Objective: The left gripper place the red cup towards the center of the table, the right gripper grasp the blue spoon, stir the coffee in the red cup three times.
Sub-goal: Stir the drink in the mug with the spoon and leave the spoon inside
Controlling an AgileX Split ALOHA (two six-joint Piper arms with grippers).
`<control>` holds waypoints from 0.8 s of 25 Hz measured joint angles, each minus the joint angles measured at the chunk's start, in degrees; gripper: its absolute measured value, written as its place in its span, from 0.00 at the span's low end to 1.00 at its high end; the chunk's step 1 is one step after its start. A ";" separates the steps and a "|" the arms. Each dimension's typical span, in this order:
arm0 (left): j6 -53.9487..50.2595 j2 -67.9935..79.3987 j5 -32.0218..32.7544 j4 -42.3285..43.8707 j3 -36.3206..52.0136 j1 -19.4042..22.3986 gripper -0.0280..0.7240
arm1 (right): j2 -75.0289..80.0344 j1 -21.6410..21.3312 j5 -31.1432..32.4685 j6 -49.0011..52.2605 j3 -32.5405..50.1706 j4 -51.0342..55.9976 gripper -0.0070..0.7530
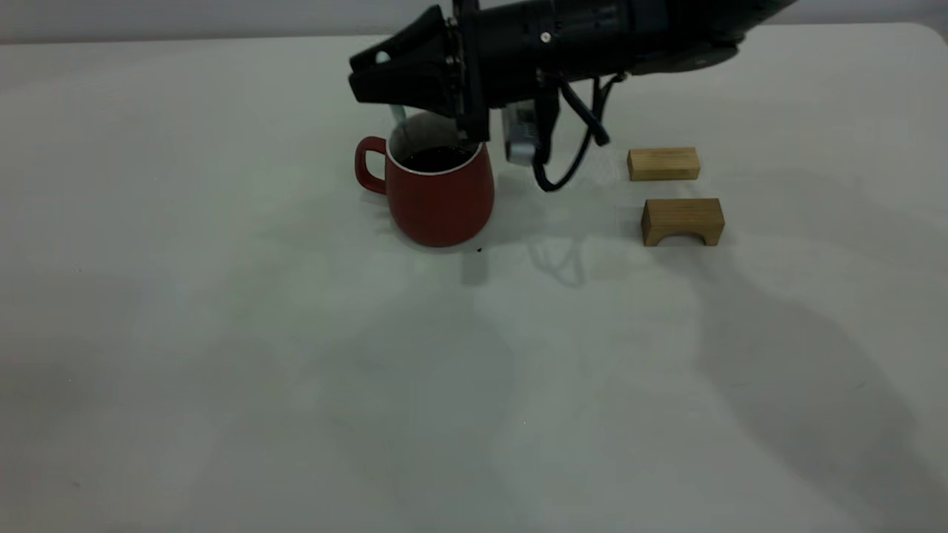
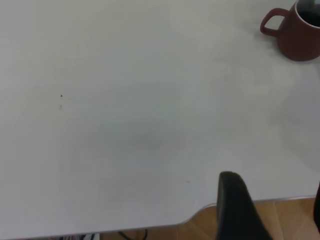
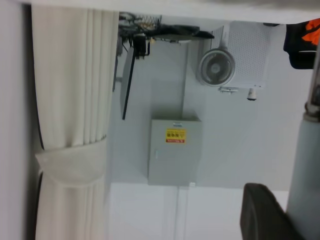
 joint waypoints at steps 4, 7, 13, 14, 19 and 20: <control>0.00 0.00 0.00 0.00 0.00 0.00 0.63 | 1.19 -0.27 -0.88 0.00 -2.53 -0.06 0.18; 0.00 0.00 0.00 0.00 0.00 0.00 0.63 | 1.26 -1.20 -3.84 0.00 -2.57 -0.01 0.18; 0.00 0.00 0.00 0.00 0.00 0.00 0.63 | 1.10 -3.55 -2.30 -0.17 0.81 0.64 0.18; 0.00 0.00 0.00 0.00 0.00 0.00 0.63 | 1.10 -3.81 -1.23 -0.32 1.60 0.82 0.18; 0.00 0.00 0.00 0.00 0.00 0.00 0.63 | 0.99 -4.04 0.86 -1.70 3.63 1.65 0.21; 0.00 0.00 0.00 0.00 0.00 0.00 0.63 | 0.99 -4.04 0.91 -2.71 3.69 1.15 0.23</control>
